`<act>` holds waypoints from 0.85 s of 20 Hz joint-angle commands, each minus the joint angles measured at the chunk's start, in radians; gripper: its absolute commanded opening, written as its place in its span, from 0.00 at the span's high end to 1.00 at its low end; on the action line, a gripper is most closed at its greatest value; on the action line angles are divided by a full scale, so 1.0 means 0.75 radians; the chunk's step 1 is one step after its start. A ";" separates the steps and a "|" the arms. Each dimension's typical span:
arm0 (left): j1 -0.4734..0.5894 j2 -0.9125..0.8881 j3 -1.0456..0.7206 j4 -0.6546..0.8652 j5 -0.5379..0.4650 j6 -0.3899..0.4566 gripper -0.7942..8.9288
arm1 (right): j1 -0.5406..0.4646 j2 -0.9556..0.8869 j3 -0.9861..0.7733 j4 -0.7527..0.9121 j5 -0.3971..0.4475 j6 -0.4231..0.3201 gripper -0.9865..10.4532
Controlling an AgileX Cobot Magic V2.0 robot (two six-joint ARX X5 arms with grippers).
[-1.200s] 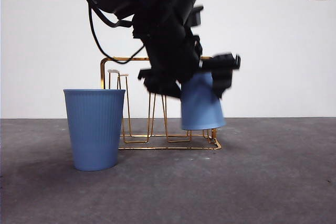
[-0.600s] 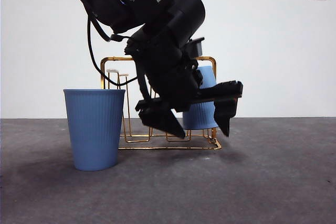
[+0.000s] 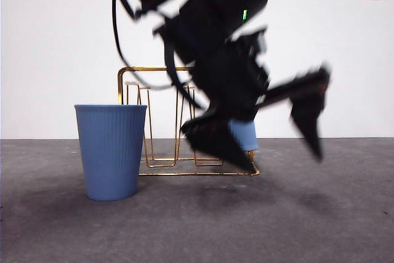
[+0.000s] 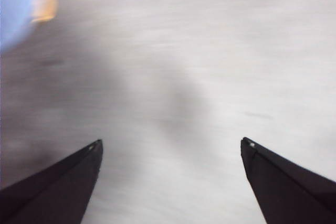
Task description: Pick up cup 1,put cup 1 in the cup rack,pick up cup 2,put cup 2 in the cup rack
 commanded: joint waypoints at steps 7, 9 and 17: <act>-0.046 -0.646 -0.014 -0.104 0.116 0.079 0.47 | 0.001 0.067 -0.012 0.093 -0.193 0.012 0.72; -0.044 -0.819 -0.014 -0.211 0.066 0.126 0.47 | 0.001 0.124 -0.012 0.160 -0.286 0.011 0.72; -0.044 -1.344 -0.014 -0.838 -0.403 0.209 0.47 | 0.001 0.629 -0.012 0.522 -0.669 -0.022 0.72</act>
